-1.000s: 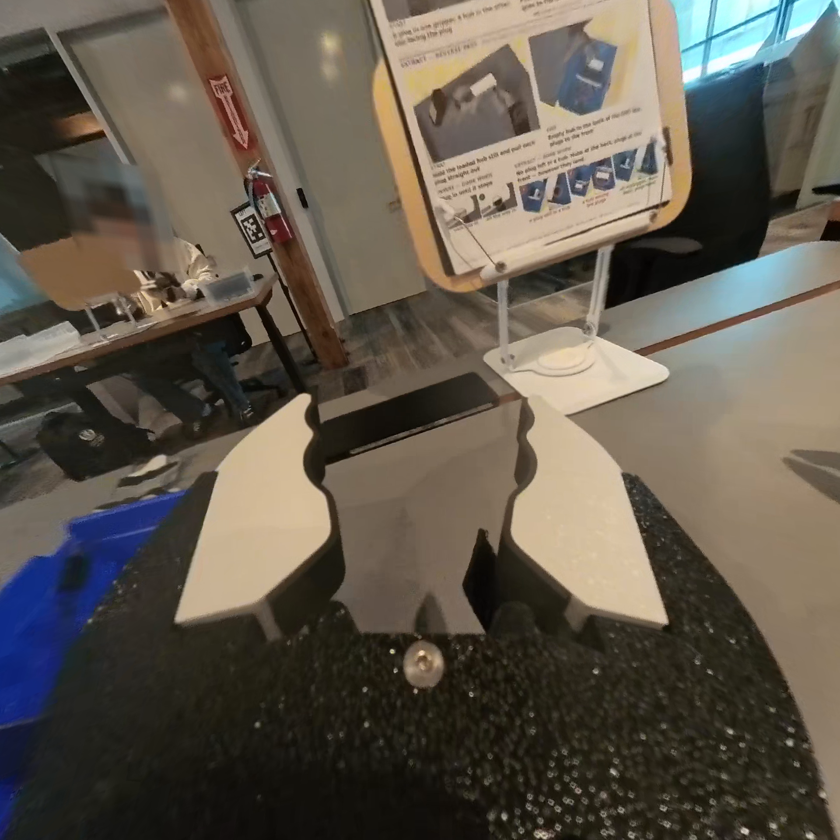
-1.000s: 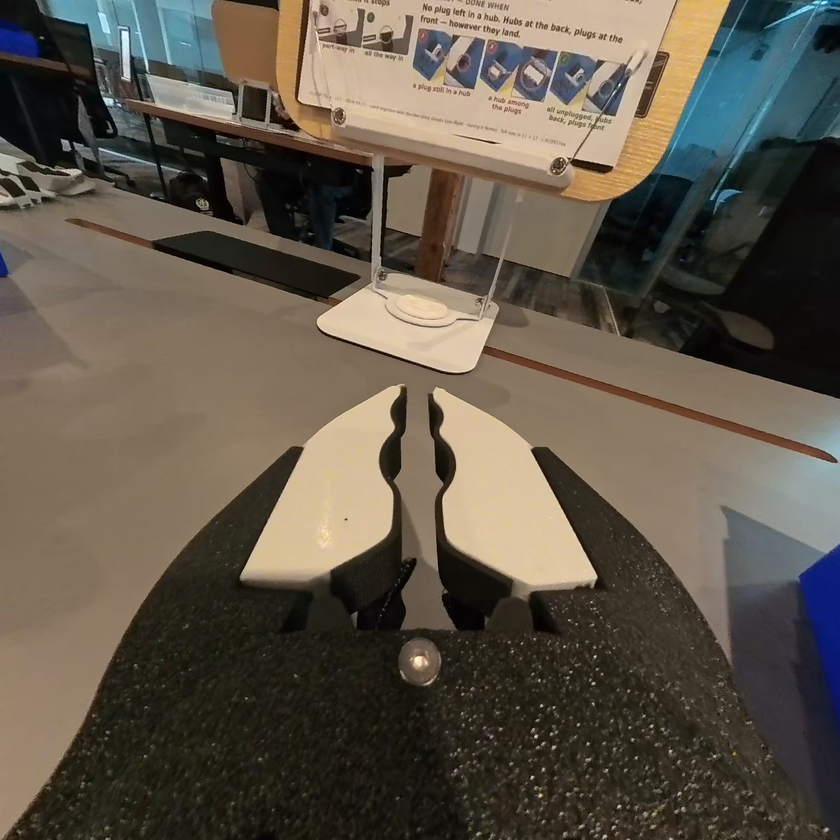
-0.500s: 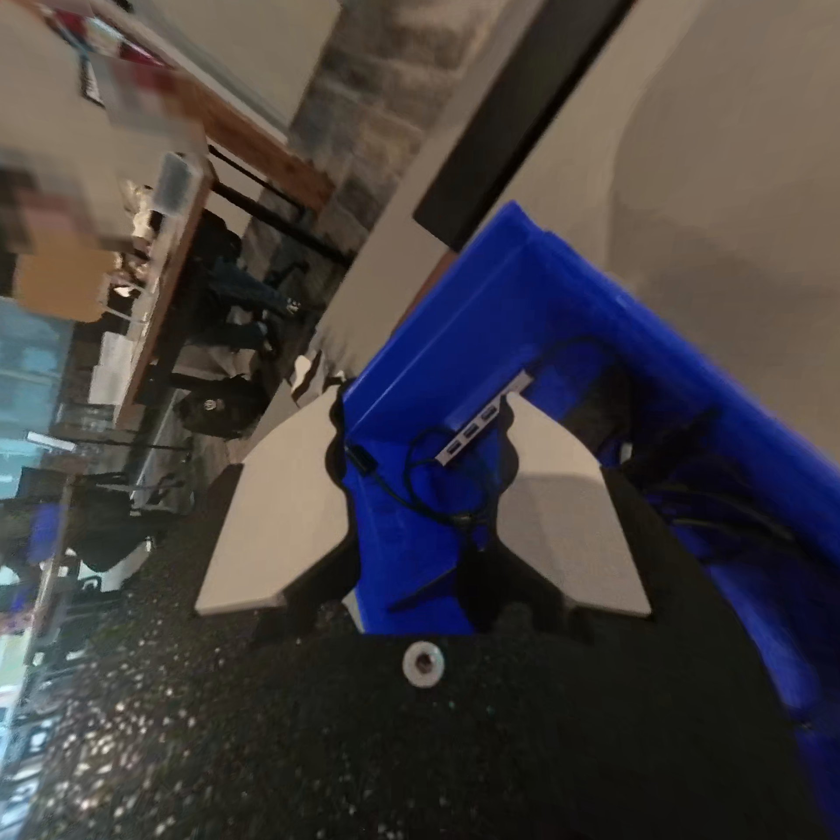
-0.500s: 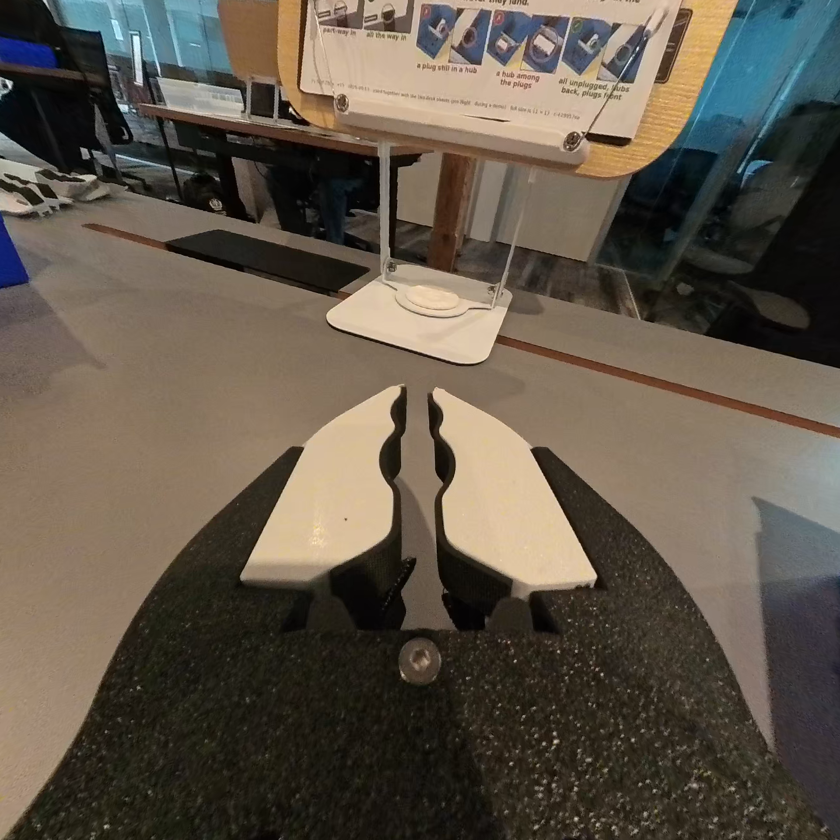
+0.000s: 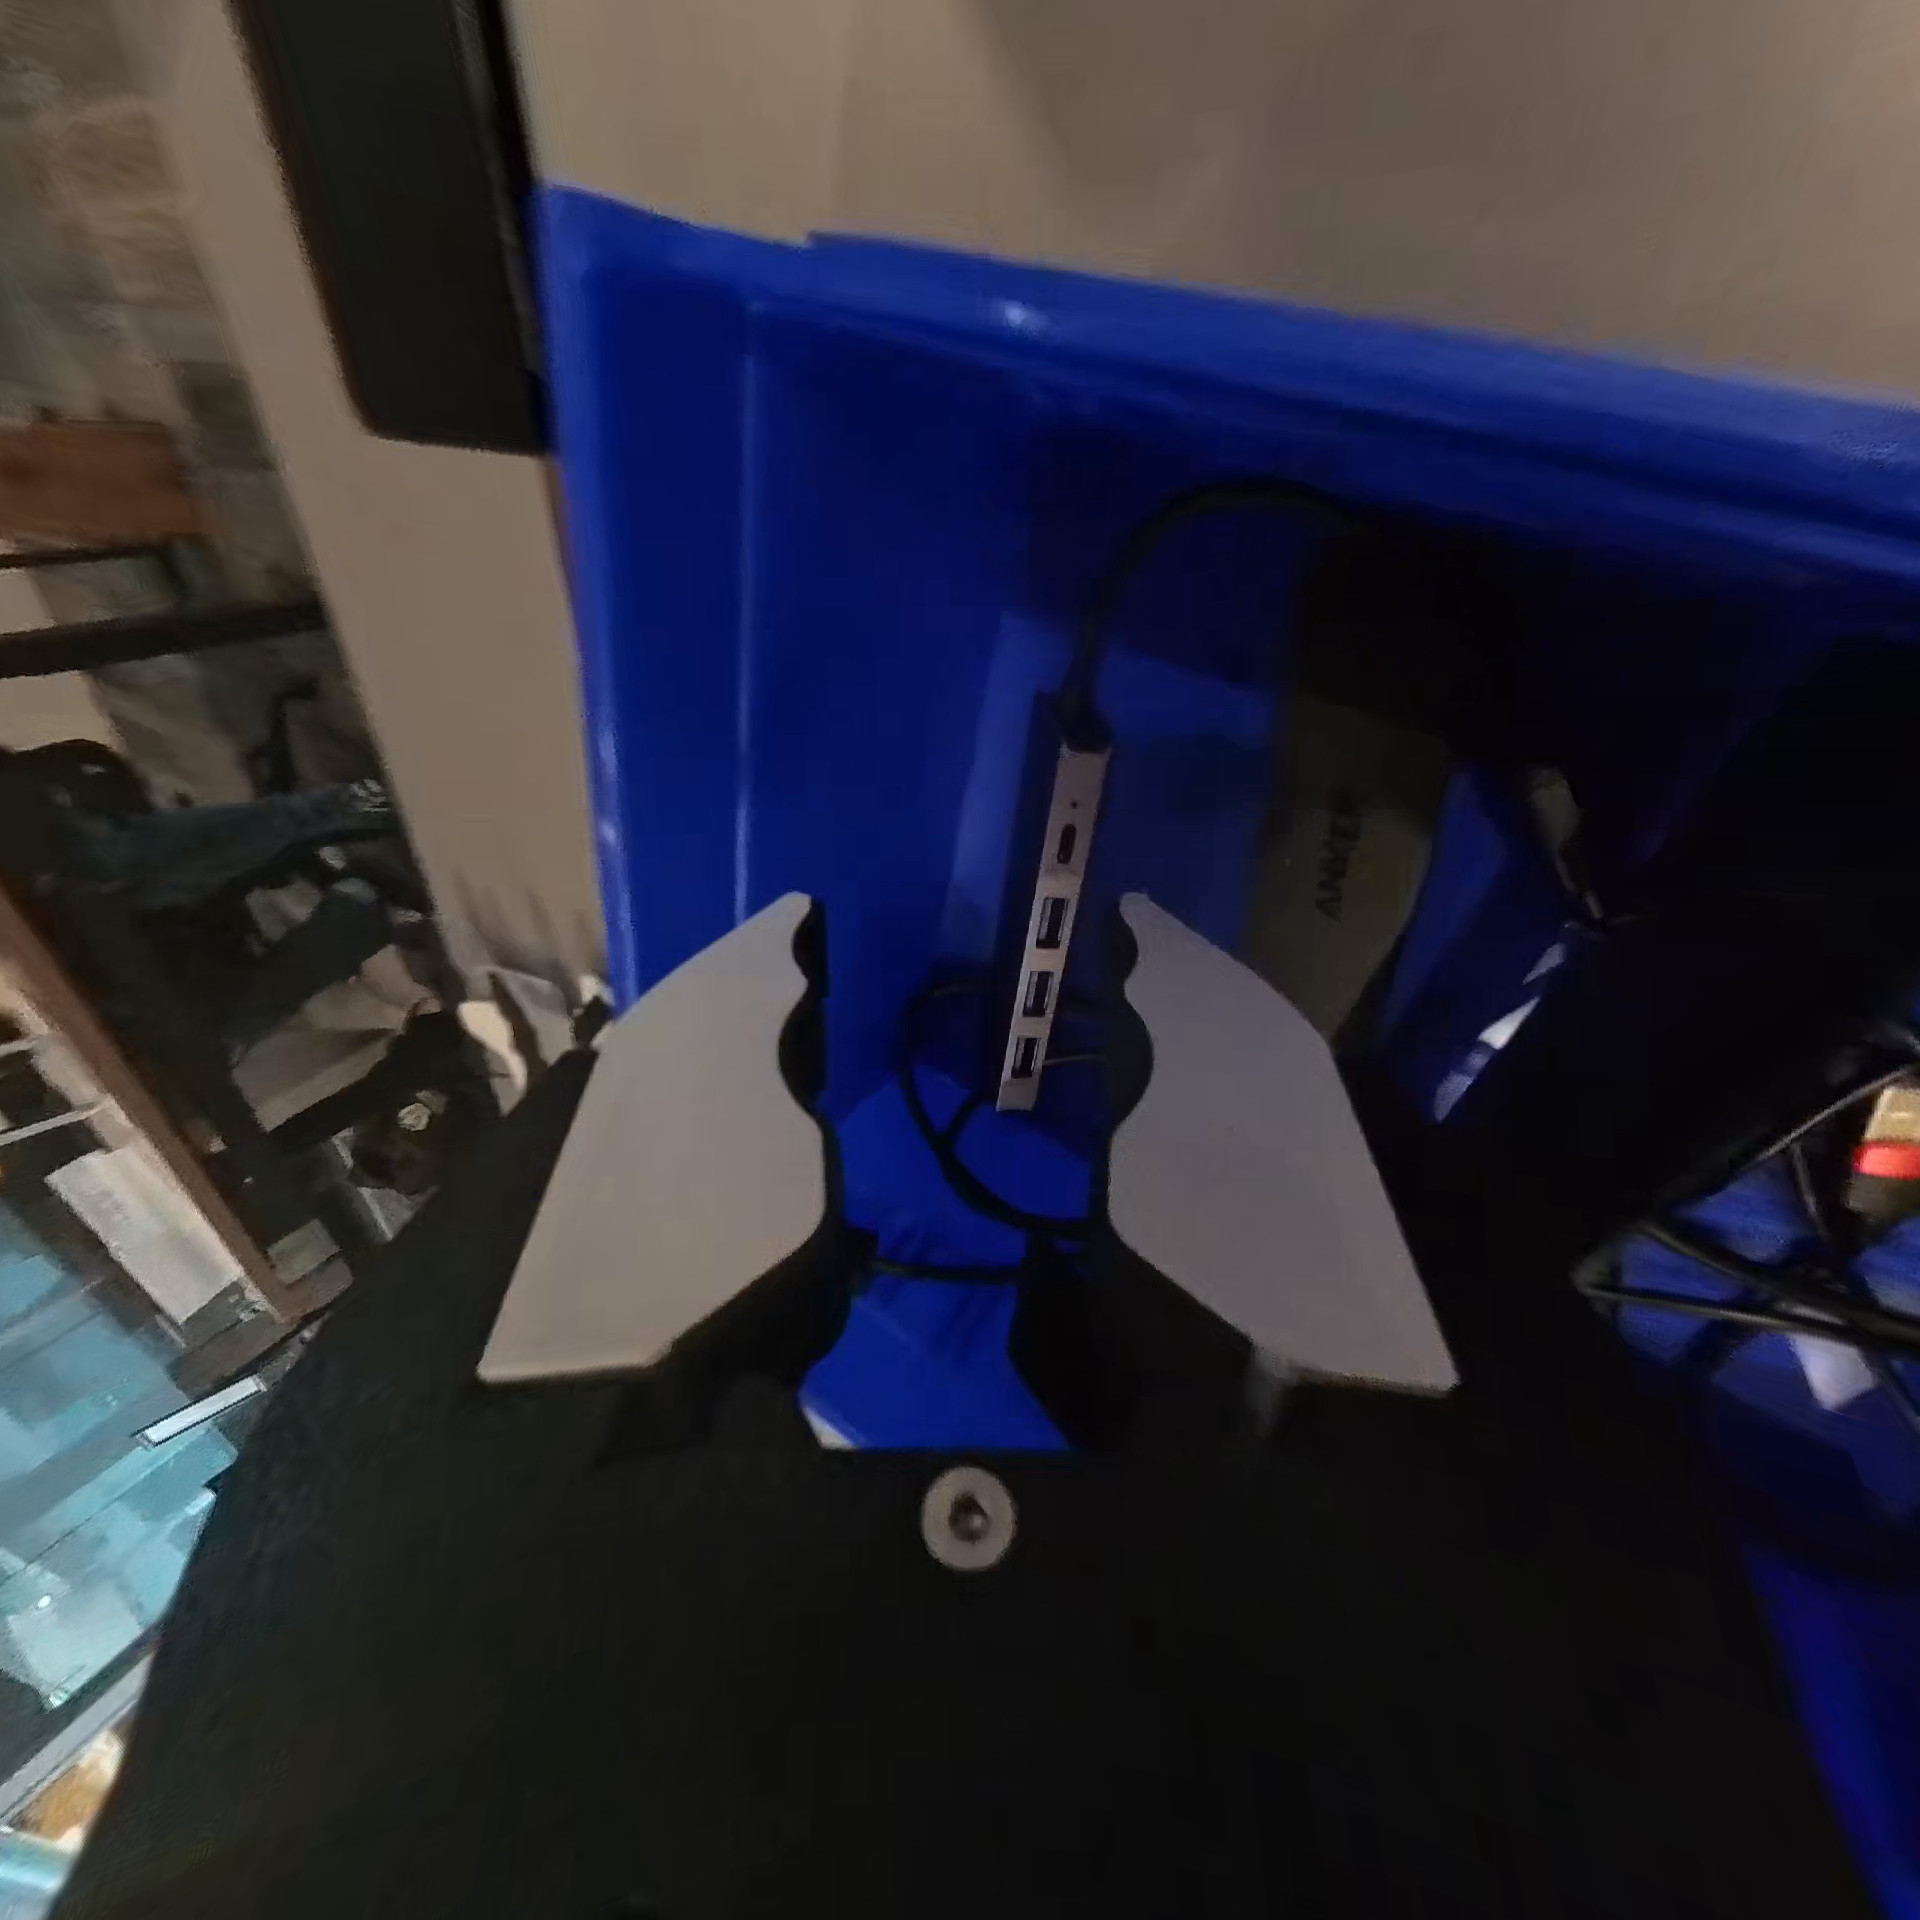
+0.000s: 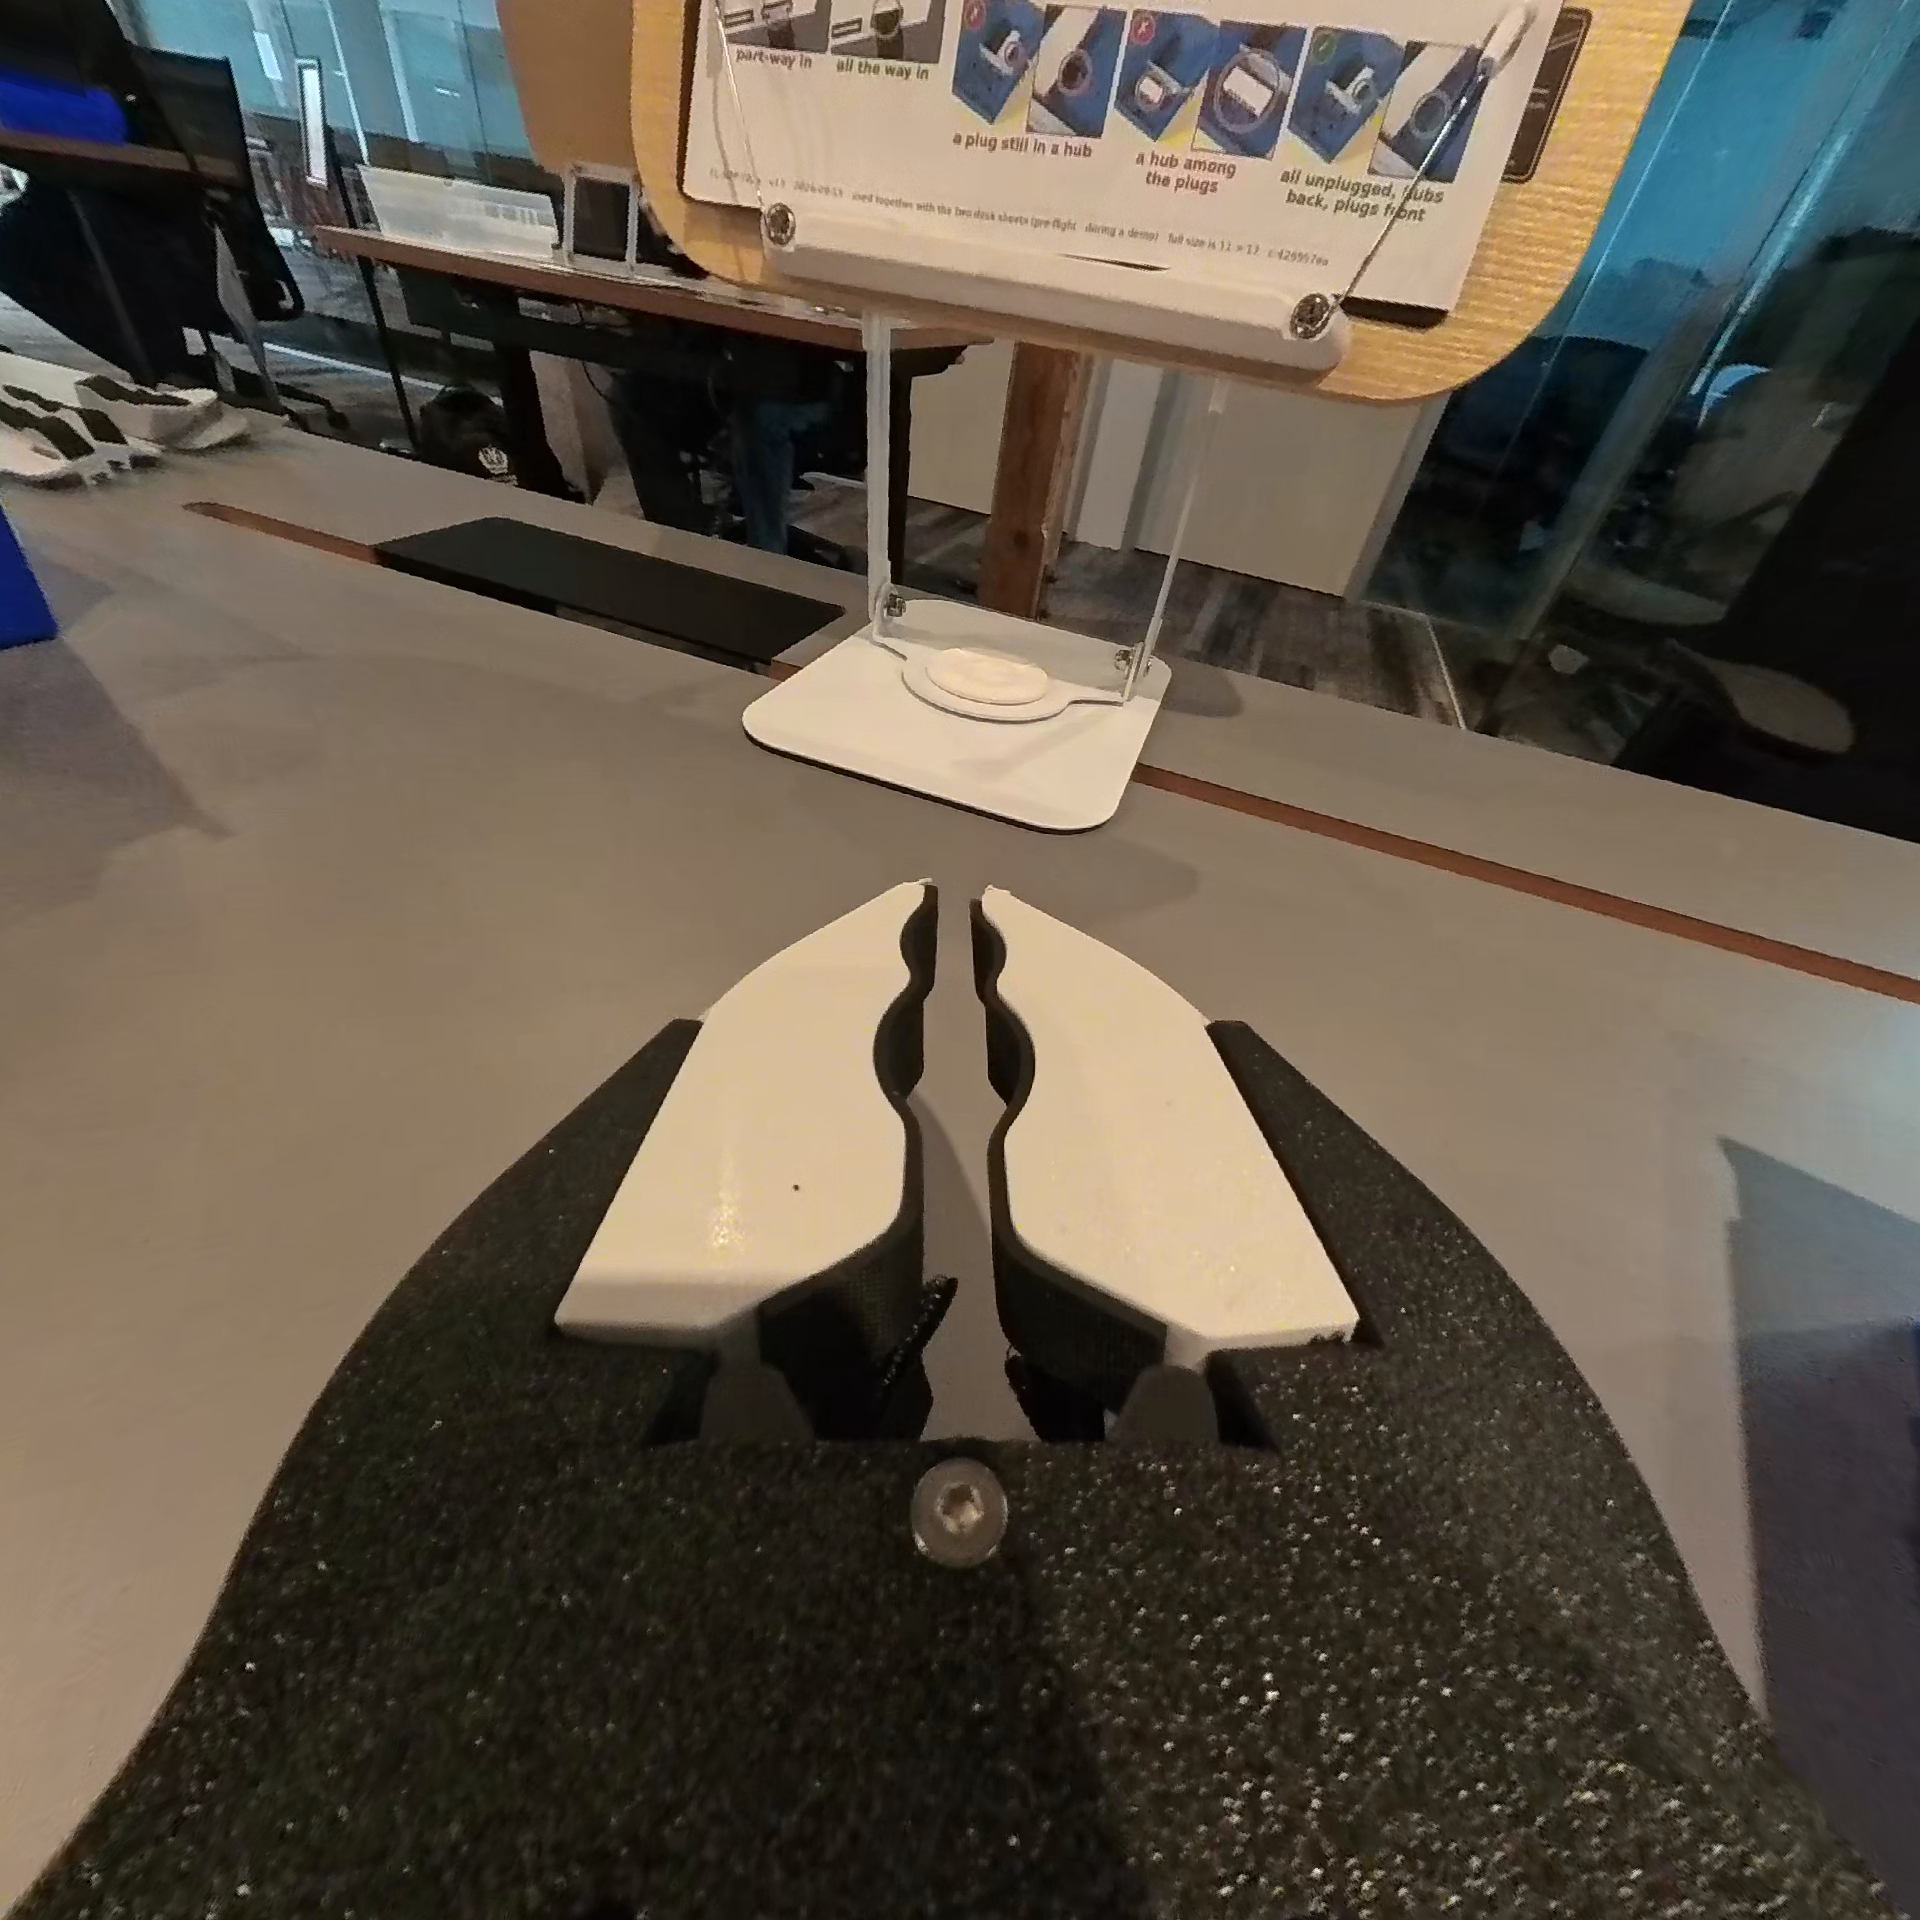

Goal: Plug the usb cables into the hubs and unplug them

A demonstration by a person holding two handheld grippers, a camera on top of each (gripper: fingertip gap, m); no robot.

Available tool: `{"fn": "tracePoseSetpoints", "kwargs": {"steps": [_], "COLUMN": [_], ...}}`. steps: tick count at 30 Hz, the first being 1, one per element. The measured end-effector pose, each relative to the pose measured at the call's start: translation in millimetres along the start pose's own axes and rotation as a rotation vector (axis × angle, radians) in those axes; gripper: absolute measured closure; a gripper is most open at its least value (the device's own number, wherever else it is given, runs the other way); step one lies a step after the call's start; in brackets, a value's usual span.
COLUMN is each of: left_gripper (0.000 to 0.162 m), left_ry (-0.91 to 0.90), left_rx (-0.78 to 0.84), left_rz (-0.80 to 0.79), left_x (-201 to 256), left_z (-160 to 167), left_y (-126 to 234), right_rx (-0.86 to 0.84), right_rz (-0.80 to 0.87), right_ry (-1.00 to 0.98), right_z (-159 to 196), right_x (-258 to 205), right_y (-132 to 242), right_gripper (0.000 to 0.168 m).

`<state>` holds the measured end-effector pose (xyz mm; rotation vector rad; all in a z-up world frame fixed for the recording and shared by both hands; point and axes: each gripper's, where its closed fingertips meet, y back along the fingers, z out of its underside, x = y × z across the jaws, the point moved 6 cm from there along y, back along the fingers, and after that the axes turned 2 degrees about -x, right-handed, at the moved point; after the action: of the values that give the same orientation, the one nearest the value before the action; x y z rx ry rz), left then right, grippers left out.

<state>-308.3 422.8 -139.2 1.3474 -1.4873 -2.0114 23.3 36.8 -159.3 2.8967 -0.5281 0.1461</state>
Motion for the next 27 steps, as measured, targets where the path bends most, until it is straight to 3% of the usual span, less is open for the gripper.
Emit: {"fn": "tracePoseSetpoints", "kwargs": {"steps": [7,12,14,16,19,27], "left_gripper": [0.113,0.126,0.144,0.14,0.15,0.15], "left_ry": [-0.063,-0.123,-0.123,-0.103,-0.103,-0.056], "left_rx": [-0.143,-0.165,-0.156,-0.165,-0.174,-0.193], "left_rz": [0.131,0.107,0.103,0.09,0.066,0.026], "left_x": [5.6,9.4,12.5,13.3,12.1,5.9], "left_z": [12.4,15.8,16.3,17.0,17.4,22.9], "left_y": [-33.1,-43.1,-47.8,-51.5,-51.0,-17.7], "right_rx": [0.002,-0.001,0.0,0.0,0.0,0.006], "right_rz": [-0.002,-0.006,-0.006,-0.005,-0.005,0.001], "right_ry": [0.014,0.023,0.024,0.025,0.025,0.024], "right_z": [0.2,0.3,0.1,0.3,0.2,0.2], "right_x": [-1.7,-2.8,-2.8,-3.1,-2.9,-2.8], "right_y": [0.4,-0.2,0.3,0.3,0.2,0.6], "right_gripper": [0.164,0.165,0.165,0.165,0.166,0.167]}}
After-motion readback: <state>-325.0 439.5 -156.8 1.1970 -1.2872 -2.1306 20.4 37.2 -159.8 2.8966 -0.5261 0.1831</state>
